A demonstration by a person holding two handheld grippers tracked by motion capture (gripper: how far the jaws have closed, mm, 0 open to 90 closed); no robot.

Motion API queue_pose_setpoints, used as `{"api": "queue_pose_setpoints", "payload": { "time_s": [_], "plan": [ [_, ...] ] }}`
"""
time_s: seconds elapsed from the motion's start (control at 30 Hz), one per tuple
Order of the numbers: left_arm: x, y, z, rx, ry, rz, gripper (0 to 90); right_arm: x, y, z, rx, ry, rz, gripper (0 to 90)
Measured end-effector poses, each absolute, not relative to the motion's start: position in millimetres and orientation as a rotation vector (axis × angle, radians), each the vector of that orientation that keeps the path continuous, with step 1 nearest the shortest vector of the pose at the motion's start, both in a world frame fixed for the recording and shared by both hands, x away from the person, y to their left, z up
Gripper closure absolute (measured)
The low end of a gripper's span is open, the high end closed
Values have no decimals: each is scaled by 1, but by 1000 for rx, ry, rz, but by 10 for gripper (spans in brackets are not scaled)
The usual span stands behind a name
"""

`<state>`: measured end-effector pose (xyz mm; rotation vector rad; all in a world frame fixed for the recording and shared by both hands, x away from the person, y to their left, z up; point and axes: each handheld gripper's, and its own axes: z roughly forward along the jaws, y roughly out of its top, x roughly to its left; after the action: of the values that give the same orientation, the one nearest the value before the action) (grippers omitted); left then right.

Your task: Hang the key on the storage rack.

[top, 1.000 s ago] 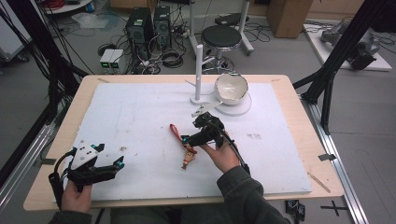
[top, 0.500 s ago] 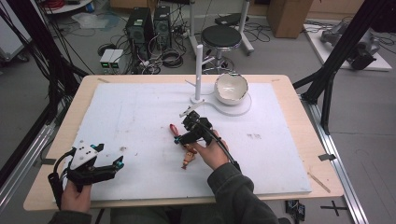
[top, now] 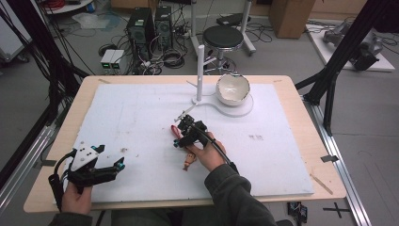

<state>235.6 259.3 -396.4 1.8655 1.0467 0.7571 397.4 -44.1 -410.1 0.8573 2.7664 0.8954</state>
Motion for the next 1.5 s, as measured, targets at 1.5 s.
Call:
{"api": "queue_pose_setpoints", "payload": {
  "time_s": [1.5],
  "plan": [
    [235,258,-396,1859,1041,762,209,418,-57,-419,1084,2798,874,859]
  ]
}}
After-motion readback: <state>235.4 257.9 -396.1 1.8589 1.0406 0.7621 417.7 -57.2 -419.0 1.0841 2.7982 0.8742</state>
